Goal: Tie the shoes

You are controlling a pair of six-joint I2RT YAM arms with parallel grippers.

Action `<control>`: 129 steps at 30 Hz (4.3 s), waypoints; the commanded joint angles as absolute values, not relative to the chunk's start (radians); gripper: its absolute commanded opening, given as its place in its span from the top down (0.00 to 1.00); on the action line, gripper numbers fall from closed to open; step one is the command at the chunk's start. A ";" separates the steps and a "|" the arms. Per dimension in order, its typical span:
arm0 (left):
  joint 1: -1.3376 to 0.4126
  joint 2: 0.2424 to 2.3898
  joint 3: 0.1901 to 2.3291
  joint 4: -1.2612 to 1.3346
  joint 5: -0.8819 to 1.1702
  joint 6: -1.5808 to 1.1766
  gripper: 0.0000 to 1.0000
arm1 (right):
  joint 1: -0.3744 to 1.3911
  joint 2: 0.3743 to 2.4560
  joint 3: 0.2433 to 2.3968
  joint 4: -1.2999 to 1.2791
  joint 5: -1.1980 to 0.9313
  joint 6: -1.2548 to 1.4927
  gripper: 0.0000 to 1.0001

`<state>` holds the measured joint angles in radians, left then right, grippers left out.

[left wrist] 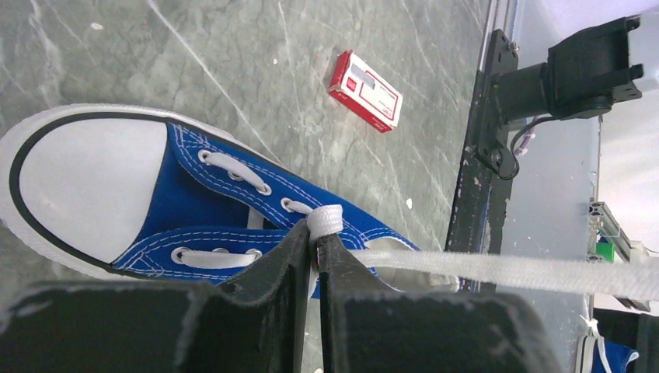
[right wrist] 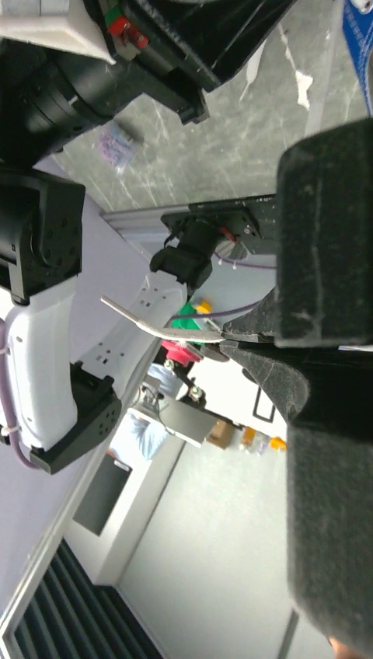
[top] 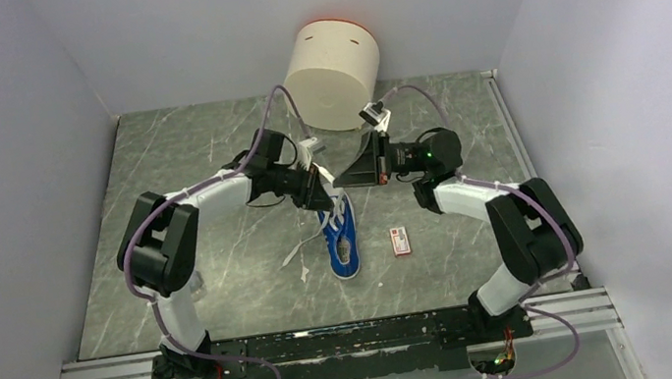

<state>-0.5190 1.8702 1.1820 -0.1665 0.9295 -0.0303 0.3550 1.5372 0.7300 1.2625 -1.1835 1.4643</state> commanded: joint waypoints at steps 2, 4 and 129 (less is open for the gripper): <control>-0.512 1.868 1.229 -0.157 1.018 -0.045 0.85 | 0.386 1.653 0.804 1.614 -1.187 1.679 1.00; -0.512 1.890 1.248 -0.177 1.079 -0.059 0.84 | 0.410 1.686 0.857 1.560 -1.167 1.612 1.00; -0.487 1.851 1.224 -0.225 1.017 -0.170 0.76 | 0.489 1.581 0.716 0.412 -0.812 -0.092 1.00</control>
